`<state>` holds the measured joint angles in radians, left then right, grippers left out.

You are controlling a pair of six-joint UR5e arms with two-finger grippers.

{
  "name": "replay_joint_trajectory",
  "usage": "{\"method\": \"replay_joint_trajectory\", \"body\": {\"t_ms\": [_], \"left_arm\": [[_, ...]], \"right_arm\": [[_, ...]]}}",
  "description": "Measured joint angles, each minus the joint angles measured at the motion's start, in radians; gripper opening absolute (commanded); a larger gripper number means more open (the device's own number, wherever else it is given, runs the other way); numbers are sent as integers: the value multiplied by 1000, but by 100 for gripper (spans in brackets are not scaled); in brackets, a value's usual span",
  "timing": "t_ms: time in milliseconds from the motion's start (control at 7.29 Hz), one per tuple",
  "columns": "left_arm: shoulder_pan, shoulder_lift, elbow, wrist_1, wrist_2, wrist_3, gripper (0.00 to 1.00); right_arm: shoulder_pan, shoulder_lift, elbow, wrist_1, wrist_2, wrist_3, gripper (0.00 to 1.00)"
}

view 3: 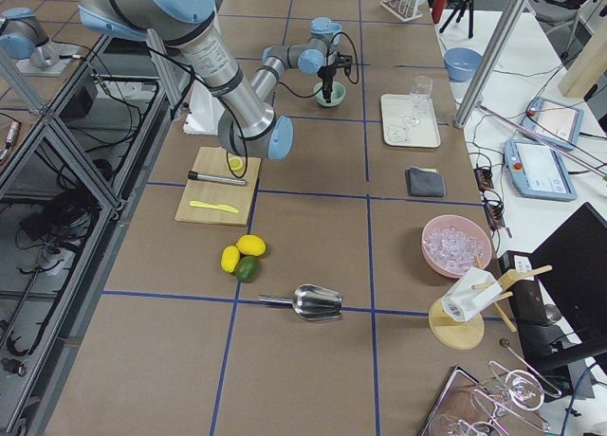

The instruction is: Pour ice into bowl

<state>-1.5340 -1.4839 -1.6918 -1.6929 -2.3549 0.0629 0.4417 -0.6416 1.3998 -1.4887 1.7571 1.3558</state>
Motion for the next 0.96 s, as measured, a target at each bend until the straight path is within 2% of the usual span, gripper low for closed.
{"method": "replay_joint_trajectory", "body": {"t_ms": [137,274,686,823,960], "left_arm": [[0,0,2,-1,-1,0,100],[0,1,4,-2,-1,0,100],[0,2,7,-4,-1,0,100],[0,2,7,-4,-1,0,100],[0,2,7,-4,-1,0,100]], "right_arm": [[-5,3,-9,0,0,-4,37],[-9,4,-13,0,1,-5,29],[-16,-4,-15,2,1,-7,30],[-16,-10,-15,3,1,-7,25],[-17,-14,-15,3,2,-7,0]]}}
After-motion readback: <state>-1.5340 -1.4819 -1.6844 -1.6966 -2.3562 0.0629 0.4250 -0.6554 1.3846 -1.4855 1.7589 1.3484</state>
